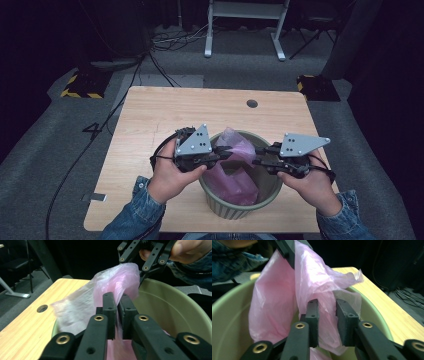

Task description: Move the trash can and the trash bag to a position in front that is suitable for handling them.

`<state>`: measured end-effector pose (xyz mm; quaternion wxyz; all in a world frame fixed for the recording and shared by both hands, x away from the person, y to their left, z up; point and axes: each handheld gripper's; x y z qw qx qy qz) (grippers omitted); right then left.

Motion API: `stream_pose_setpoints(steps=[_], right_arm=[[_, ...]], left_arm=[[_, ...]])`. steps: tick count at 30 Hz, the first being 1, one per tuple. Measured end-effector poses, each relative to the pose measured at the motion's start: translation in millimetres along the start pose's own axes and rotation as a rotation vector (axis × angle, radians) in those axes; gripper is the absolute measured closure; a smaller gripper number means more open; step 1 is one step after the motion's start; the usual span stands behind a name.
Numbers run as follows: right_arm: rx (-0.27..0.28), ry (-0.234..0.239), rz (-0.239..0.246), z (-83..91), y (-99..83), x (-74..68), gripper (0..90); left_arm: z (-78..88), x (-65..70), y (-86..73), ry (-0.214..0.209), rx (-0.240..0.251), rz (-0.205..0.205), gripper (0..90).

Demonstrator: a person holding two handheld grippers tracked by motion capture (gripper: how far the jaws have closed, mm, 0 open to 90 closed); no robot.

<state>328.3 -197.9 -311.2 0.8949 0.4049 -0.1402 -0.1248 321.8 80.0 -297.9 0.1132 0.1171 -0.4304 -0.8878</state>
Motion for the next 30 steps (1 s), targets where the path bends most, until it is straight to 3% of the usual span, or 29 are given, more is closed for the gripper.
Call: stream_pose_setpoints(steps=[2, 6, 10, 17, 27, 30], right_arm=[[0.013, 0.013, 0.014, -0.9, 2.4, -1.4, 67.5], [0.043, 0.024, 0.046, -0.6, 8.0, -4.3, 67.2], [0.064, 0.061, 0.070, 3.5, 10.8, -7.7, 89.5], [0.036, 0.013, -0.012, 12.9, 4.7, -3.0, 90.0], [0.001, -0.086, -0.125, 34.3, -16.1, 10.5, 90.0], [-0.008, -0.095, -0.162, 40.4, -27.4, 14.2, 90.0]], left_arm=[[-2.0, 0.5, 0.5, -0.005, -0.001, -0.006, 78.7], [-5.8, 2.3, 2.1, -0.026, -0.008, -0.019, 80.0], [-7.0, 2.7, 2.9, -0.028, -0.012, -0.027, 78.7], [2.1, -0.7, 0.1, 0.002, 0.010, -0.007, 88.9], [10.2, -5.4, -11.5, 0.039, 0.014, 0.031, 89.3], [12.1, -6.7, -17.0, 0.035, 0.020, 0.043, 89.1]])
Point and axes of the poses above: each handheld gripper's, and its own axes: z roughly backward along the jaws, y roughly out of its top, x roughly to its right, and after that the axes turned 13 degrees about -x, right-handed
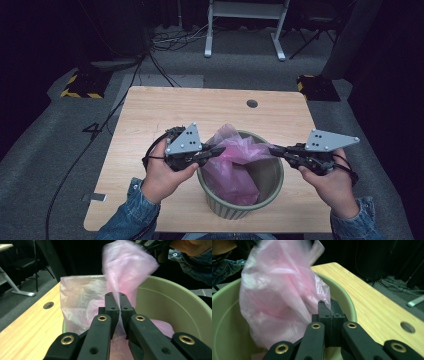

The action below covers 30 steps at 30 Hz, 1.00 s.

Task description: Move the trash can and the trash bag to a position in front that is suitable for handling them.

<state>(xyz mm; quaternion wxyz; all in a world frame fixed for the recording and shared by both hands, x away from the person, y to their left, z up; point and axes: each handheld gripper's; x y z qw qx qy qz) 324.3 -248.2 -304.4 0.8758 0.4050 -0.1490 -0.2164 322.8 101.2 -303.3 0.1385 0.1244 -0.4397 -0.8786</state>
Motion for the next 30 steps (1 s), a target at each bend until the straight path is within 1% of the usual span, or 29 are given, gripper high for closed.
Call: stream_pose_setpoints(steps=[4, 6, 7, 8, 9, 10, 11, 13, 16, 18, 20, 21, 23, 25, 28, 30], right_arm=[[-0.007, 0.009, -0.022, 4.2, -10.0, -1.6, 90.0], [-0.027, 0.033, -0.033, 4.1, -12.8, -4.2, 90.0], [-0.027, 0.046, -0.041, 4.3, -14.2, -5.2, 90.0], [-0.024, 0.062, -0.048, 5.2, -15.2, -5.7, 85.5], [-0.025, 0.063, -0.047, 6.1, -15.6, -5.5, 75.7], [-0.023, 0.040, -0.038, 7.4, -15.5, -5.0, 68.6], [-0.011, 0.021, -0.035, 9.3, -15.2, -4.6, 65.2], [0.009, 0.020, -0.032, 12.9, -13.5, -3.7, 60.7], [0.036, 0.005, -0.013, 16.7, -8.2, -5.2, 58.2], [0.058, 0.003, -0.003, 18.9, -4.0, -7.0, 57.7], [0.081, 0.005, 0.005, 21.2, -0.5, -8.9, 60.1], [0.087, 0.010, 0.013, 21.5, 1.2, -9.9, 65.5], [0.082, 0.043, 0.026, 19.9, 4.9, -13.7, 77.6], [0.071, 0.073, 0.043, 15.3, 9.3, -19.1, 81.1], [0.053, 0.107, 0.065, 6.6, 16.0, -26.3, 81.1], [0.046, 0.128, 0.068, 0.9, 19.6, -28.4, 77.2]], left_arm=[[-1.9, 2.0, -2.6, 0.001, -0.004, 0.000, 89.0], [-2.9, 2.9, -2.3, 0.007, -0.006, -0.004, 89.0], [-3.1, 3.1, -2.1, 0.008, -0.005, -0.005, 89.1], [-3.2, 3.3, -1.7, 0.010, -0.006, -0.006, 89.1], [-3.3, 3.3, -1.3, 0.010, -0.007, -0.008, 89.1], [-3.7, 3.2, -1.0, 0.008, -0.006, -0.009, 89.2], [-4.0, 3.2, -0.8, 0.008, -0.006, -0.009, 89.2], [-5.0, 3.0, -0.4, 0.008, -0.009, -0.010, 89.1], [-8.0, 3.1, 0.2, 0.004, -0.016, -0.013, 89.1], [-9.4, 3.5, 0.4, 0.008, -0.019, -0.013, 89.0], [-10.5, 3.4, 0.6, 0.004, -0.022, -0.015, 89.0], [-11.3, 3.6, 0.7, 0.002, -0.024, -0.013, 88.9], [-12.8, 3.9, 1.3, -0.002, -0.026, -0.019, 88.8], [-14.5, 4.6, 2.0, -0.004, -0.029, -0.020, 88.7], [-17.7, 5.9, 3.2, -0.007, -0.039, -0.028, 88.6], [-19.8, 7.1, 4.1, -0.005, -0.048, -0.032, 88.5]])
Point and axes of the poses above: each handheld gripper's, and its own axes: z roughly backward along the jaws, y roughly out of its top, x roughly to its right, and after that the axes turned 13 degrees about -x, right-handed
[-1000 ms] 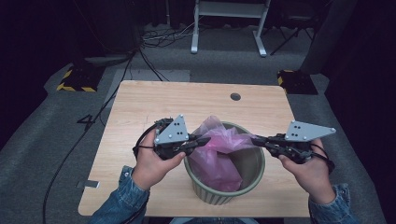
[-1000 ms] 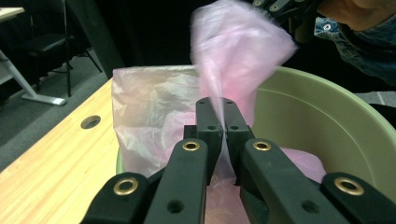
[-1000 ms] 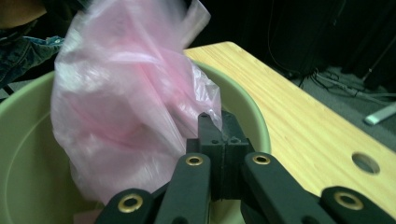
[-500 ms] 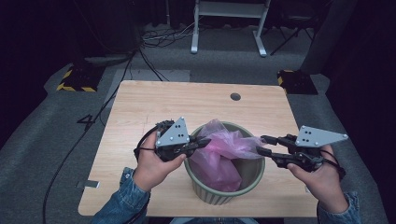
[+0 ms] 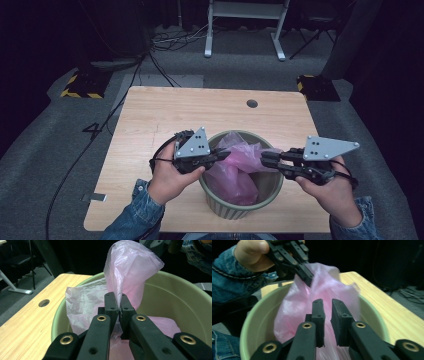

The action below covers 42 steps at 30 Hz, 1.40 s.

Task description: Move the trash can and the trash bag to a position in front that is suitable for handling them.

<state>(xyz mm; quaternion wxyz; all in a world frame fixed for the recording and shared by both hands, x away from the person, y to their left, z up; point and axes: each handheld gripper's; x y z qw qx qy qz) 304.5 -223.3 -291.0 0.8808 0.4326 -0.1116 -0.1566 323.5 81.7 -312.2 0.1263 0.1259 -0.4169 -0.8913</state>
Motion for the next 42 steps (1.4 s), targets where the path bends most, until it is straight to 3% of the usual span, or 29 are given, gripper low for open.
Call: stream_pose_setpoints(steps=[6, 13, 17, 21, 22, 24, 27, 30, 33, 35, 40, 42], right_arm=[[-0.007, 0.028, -0.008, -8.0, 4.7, 2.9, 63.2], [-0.025, 0.099, -0.003, -13.4, 3.7, 0.6, 55.3], [-0.045, 0.061, 0.005, -15.8, 4.0, 0.8, 62.4], [-0.049, 0.068, 0.002, -18.4, 2.8, 3.4, 88.7], [-0.043, 0.063, 0.003, -17.8, 2.7, 3.2, 90.0], [-0.038, 0.046, 0.004, -16.3, 2.9, 2.4, 90.0], [-0.048, 0.036, 0.007, -16.5, 3.6, 1.5, 90.0], [-0.056, 0.038, 0.010, -18.4, 4.5, 0.2, 90.0], [-0.052, 0.047, 0.015, -20.8, 5.4, -1.7, 90.0], [-0.049, 0.041, 0.015, -20.6, 5.0, -1.6, 90.0], [-0.032, 0.016, -0.014, -14.5, 1.5, 3.9, 90.0], [-0.032, -0.017, -0.031, -11.2, -0.1, 6.7, 90.0]], left_arm=[[-3.0, 1.2, 1.1, 0.004, -0.009, -0.010, 87.9], [-5.1, 1.0, 1.4, 0.016, -0.018, -0.004, 87.7], [-6.7, 5.4, 4.3, 0.001, -0.014, -0.021, 87.7], [-7.2, 8.2, 6.7, 0.001, -0.019, -0.039, 84.3], [-7.3, 8.1, 6.8, 0.002, -0.017, -0.038, 79.9], [-6.8, 9.0, 7.8, 0.028, -0.002, -0.039, 61.6], [-0.5, 11.4, 12.0, 0.045, 0.064, -0.059, 49.1], [3.6, 12.6, 15.8, 0.029, 0.081, -0.075, 55.9], [1.3, 13.3, 15.7, 0.055, 0.051, -0.095, 77.9], [1.2, 10.8, 12.9, 0.050, 0.052, -0.075, 90.0], [4.9, 7.8, 8.5, 0.030, 0.062, -0.055, 90.0], [8.2, 7.6, 5.5, 0.024, 0.067, -0.056, 90.0]])
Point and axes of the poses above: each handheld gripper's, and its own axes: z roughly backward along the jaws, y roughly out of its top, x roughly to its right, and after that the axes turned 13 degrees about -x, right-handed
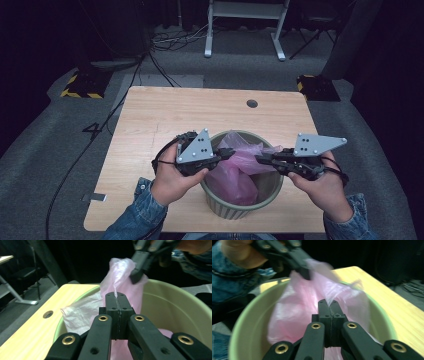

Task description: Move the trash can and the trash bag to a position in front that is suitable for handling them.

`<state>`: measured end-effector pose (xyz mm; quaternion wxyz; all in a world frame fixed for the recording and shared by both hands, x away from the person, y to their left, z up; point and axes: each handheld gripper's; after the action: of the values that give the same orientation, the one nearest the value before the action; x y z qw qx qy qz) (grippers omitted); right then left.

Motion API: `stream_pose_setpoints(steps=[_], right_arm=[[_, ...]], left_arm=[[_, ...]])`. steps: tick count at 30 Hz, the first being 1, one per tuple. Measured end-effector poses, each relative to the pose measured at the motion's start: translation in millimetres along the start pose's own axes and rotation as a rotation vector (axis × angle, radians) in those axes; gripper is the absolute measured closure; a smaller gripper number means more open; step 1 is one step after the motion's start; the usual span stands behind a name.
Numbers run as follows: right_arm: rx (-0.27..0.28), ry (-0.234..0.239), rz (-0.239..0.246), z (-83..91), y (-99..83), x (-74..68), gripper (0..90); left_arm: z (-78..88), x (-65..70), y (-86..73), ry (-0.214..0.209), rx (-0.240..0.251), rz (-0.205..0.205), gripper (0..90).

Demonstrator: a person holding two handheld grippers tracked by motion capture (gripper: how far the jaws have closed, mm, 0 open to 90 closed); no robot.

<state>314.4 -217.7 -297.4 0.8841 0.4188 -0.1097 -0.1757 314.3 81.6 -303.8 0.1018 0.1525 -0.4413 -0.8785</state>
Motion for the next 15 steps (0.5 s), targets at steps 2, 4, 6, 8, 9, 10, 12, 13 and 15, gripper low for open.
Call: stream_pose_setpoints(steps=[2, 4, 6, 8, 9, 10, 12, 13, 15], right_arm=[[-0.019, -0.071, -0.017, 4.8, -2.6, 4.0, 90.0], [-0.013, -0.098, -0.054, 11.6, -7.2, 11.5, 90.0], [0.000, -0.118, -0.087, 19.9, -11.7, 18.7, 90.0], [0.005, -0.139, -0.108, 27.2, -15.2, 23.5, 90.0], [0.005, -0.150, -0.119, 30.2, -16.8, 25.4, 90.0], [0.004, -0.158, -0.126, 32.8, -18.4, 27.6, 90.0], [0.000, -0.171, -0.146, 36.9, -22.0, 32.0, 90.0], [-0.005, -0.177, -0.155, 38.7, -24.0, 34.2, 90.0], [-0.016, -0.185, -0.170, 41.4, -27.9, 38.2, 90.0]], left_arm=[[5.8, -1.7, -4.6, 0.015, -0.007, 0.008, 90.0], [12.6, -5.3, -11.0, 0.027, -0.010, 0.026, 90.0], [18.4, -8.7, -18.0, 0.041, -0.015, 0.045, 90.0], [23.5, -11.3, -25.3, 0.055, -0.024, 0.062, 90.0], [25.9, -12.4, -29.1, 0.059, -0.025, 0.072, 90.0], [28.5, -13.6, -32.8, 0.062, -0.028, 0.081, 90.0], [34.0, -15.2, -39.9, 0.073, -0.030, 0.101, 90.0], [36.5, -16.0, -43.1, 0.076, -0.029, 0.108, 90.0], [41.5, -17.0, -48.6, 0.086, -0.026, 0.123, 90.0]])
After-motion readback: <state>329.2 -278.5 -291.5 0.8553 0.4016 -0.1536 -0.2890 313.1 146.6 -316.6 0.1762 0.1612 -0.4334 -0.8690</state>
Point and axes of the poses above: each handheld gripper's, and its own axes: z roughly backward along the jaws, y roughly out of its top, x roughly to its right, and after that the axes turned 13 degrees about -x, right-handed
